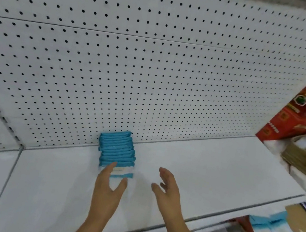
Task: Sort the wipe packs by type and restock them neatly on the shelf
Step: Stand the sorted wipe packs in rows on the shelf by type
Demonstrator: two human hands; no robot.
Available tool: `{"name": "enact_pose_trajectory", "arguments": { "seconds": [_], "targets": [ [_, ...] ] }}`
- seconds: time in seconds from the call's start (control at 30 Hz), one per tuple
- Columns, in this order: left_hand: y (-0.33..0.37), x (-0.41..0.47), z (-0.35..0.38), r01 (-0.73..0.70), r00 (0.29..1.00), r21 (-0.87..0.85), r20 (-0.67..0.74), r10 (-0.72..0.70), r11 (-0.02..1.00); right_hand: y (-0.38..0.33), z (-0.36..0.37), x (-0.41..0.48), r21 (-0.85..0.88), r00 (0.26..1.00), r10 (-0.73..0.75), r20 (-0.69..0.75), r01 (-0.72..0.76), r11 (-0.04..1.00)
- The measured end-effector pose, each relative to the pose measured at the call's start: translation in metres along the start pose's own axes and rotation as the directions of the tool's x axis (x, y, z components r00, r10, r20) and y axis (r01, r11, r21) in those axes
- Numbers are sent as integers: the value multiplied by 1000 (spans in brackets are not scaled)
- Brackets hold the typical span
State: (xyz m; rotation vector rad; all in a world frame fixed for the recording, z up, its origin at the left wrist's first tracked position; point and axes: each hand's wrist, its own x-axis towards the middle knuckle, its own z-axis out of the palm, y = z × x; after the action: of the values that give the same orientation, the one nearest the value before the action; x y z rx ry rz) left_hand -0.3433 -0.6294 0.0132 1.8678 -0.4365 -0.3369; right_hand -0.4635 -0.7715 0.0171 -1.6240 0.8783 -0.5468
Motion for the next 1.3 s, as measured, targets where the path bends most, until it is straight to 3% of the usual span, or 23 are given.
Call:
{"name": "enact_pose_trajectory", "arguments": {
  "seconds": [0.2,0.6,0.9,1.03,1.3],
  "targets": [
    [59,-93,80,50,926,-117,377,-2,992,18,-113,-74,37,995,-47,-83,50,998],
    [114,-306,279,90,690,-161,722,54,983,88,-389,-245,84,921,40,-388,-7,996],
    [116,-324,404,102,635,-143,771,46,984,136,-488,-219,44,918,81,-388,-69,997],
    [106,-309,472,154,670,-135,742,-3,979,161,-532,-174,11,938,100,-332,-102,995],
    [104,-291,575,396,742,-100,621,-254,913,212,-600,-85,-27,947,232,-221,-244,970]
  ]
}}
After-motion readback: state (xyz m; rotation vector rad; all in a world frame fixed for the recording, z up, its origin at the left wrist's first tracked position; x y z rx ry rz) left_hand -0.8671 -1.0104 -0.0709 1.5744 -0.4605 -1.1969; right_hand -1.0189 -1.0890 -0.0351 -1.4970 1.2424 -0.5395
